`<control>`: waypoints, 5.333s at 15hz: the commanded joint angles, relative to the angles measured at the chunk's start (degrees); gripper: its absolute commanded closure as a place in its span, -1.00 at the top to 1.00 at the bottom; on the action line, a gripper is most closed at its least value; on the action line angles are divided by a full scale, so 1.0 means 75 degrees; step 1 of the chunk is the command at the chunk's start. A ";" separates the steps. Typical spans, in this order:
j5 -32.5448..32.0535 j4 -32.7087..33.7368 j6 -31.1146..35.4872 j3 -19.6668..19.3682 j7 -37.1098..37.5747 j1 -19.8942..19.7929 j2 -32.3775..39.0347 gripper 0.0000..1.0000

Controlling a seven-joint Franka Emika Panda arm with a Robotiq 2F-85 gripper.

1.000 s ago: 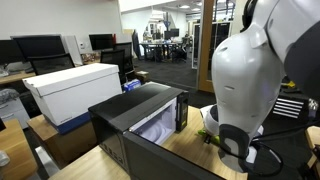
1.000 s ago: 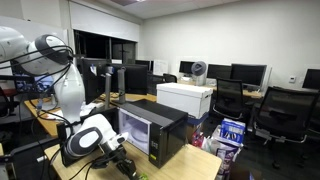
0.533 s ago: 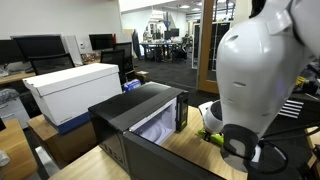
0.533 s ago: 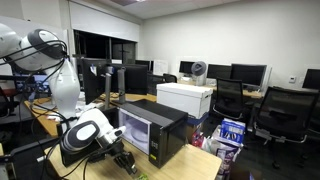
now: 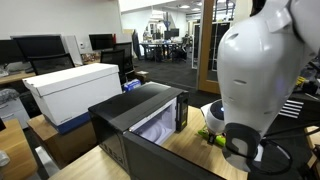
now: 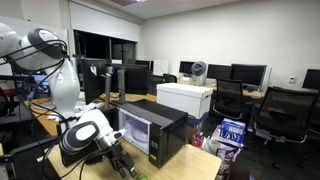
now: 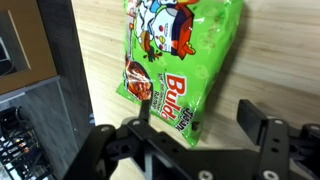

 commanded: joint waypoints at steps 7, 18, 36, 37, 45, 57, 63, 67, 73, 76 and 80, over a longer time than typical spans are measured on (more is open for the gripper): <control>-0.0387 -0.0117 -0.0415 -0.0091 0.0076 -0.0111 -0.0383 -0.75; -0.0628 -0.0090 -0.0466 -0.0011 0.0155 -0.0372 -0.0476 -0.30; -0.0195 0.0942 -0.0530 0.0201 0.1125 -0.0770 0.0633 1.00; -0.0156 0.0996 -0.0529 0.0176 0.1191 -0.0748 0.0732 1.00; 0.0458 0.1357 -0.0777 -0.0238 0.1845 -0.0215 0.1553 1.00; 0.0238 0.1594 -0.1752 -0.0647 0.2796 0.0494 0.2143 -0.63; -0.0160 0.1197 -0.1490 -0.0445 0.2226 -0.0017 0.1225 -0.86; -0.0384 0.0722 -0.1226 -0.0518 0.2033 -0.0173 0.0509 -0.94; -0.0826 0.0180 -0.1275 -0.0636 0.1592 -0.0457 -0.0650 -1.00; -0.0974 0.0046 -0.1351 -0.0688 0.1535 -0.0483 -0.0939 -1.00; -0.1220 -0.0215 -0.1301 -0.0641 0.1342 -0.0530 -0.1357 -1.00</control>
